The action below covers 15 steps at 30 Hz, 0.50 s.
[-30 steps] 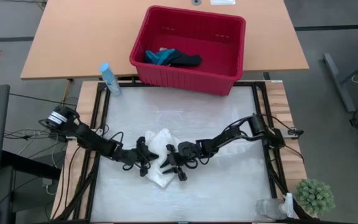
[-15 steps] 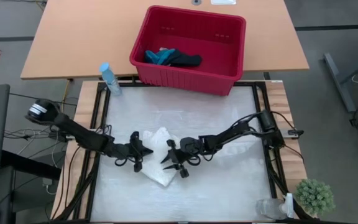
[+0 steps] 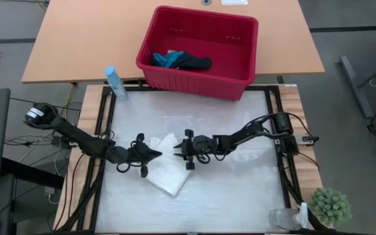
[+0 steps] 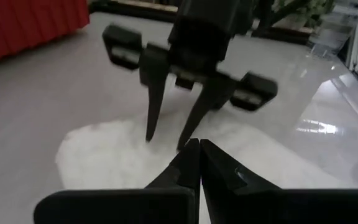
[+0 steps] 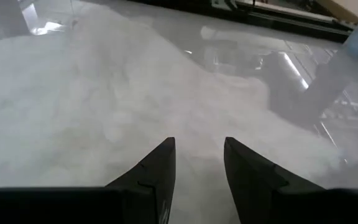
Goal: Fold Laundry from Bin
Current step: Fold the white shirt
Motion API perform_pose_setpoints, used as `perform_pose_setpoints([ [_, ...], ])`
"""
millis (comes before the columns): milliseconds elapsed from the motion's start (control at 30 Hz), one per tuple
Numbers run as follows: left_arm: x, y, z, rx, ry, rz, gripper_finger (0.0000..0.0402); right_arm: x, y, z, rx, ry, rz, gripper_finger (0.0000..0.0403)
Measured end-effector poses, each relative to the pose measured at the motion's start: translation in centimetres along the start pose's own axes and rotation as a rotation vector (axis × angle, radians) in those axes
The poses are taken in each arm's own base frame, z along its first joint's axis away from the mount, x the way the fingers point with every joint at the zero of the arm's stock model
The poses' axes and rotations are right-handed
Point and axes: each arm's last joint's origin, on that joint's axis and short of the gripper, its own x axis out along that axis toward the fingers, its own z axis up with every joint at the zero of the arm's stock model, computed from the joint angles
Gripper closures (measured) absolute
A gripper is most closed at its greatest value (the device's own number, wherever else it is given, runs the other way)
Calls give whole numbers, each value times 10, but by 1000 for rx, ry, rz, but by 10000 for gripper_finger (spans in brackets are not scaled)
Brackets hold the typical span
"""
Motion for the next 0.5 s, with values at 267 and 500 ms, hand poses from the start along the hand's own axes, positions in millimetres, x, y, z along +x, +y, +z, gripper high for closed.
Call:
perform_pose_setpoints([
  [267,25,-7,-30,54,51,28,402,13,5,-30,27,-14,-6,243],
  [500,40,-7,-60,33,122,61,402,18,7,-38,38,-5,-6,243],
])
